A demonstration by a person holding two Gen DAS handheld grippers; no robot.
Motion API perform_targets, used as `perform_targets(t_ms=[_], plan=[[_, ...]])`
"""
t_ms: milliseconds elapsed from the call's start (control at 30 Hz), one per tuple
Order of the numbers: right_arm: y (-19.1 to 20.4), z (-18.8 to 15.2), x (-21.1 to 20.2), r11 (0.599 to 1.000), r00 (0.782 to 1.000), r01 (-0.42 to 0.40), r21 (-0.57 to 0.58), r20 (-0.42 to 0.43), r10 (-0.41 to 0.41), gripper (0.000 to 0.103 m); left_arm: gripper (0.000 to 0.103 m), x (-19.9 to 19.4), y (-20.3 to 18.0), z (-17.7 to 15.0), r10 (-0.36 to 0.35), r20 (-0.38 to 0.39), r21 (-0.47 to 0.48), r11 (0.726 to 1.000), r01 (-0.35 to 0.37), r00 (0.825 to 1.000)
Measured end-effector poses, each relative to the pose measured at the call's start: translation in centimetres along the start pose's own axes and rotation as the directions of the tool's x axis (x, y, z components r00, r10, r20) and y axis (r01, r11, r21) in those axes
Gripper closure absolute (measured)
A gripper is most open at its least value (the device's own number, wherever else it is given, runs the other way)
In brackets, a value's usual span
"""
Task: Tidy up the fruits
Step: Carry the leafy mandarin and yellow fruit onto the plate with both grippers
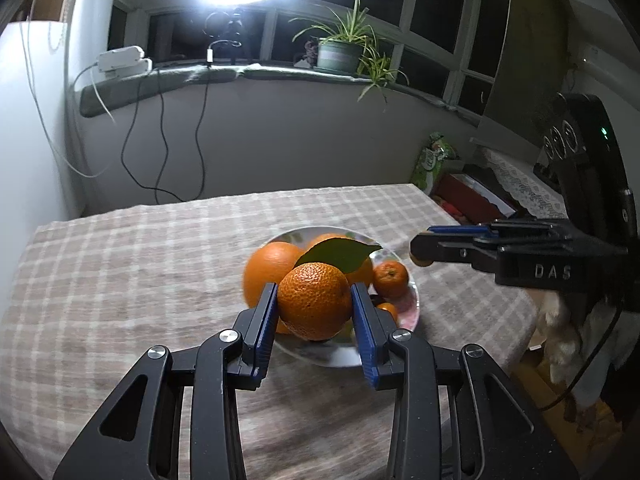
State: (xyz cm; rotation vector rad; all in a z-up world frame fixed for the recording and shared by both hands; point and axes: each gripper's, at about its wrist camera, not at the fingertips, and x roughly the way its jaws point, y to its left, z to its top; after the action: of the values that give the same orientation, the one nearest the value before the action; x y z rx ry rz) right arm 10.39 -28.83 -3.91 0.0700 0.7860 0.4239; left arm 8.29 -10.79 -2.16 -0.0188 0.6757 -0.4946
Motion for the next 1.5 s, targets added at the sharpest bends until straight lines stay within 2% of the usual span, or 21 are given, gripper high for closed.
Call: perform_targets(t_ms=[267, 600, 1500], plan=[[-1.0, -1.7, -0.8, 0.999, 0.999, 0.028, 0.020, 0.035, -0.029, 0.074, 0.069, 1.4, -1.2, -0.6, -0.016, -0.022, -0.004, 1.000, 0.016, 1.000], [-1.3, -2.9, 0.9, 0.999, 0.999, 0.030, 0.028, 0.017, -0.030, 0.074, 0.069, 3.0, -2.1, -0.8, 0.026, -0.040, 0.031, 0.999, -0.025, 0.999], [-1.4, -3.2, 3.7, 1.000, 1.000, 0.020, 0.021, -0.023, -0.020, 0.074, 0.068, 4.4, -2.9, -0.5, 0.048, -0.053, 0.072, 0.996, -0.044, 0.997]])
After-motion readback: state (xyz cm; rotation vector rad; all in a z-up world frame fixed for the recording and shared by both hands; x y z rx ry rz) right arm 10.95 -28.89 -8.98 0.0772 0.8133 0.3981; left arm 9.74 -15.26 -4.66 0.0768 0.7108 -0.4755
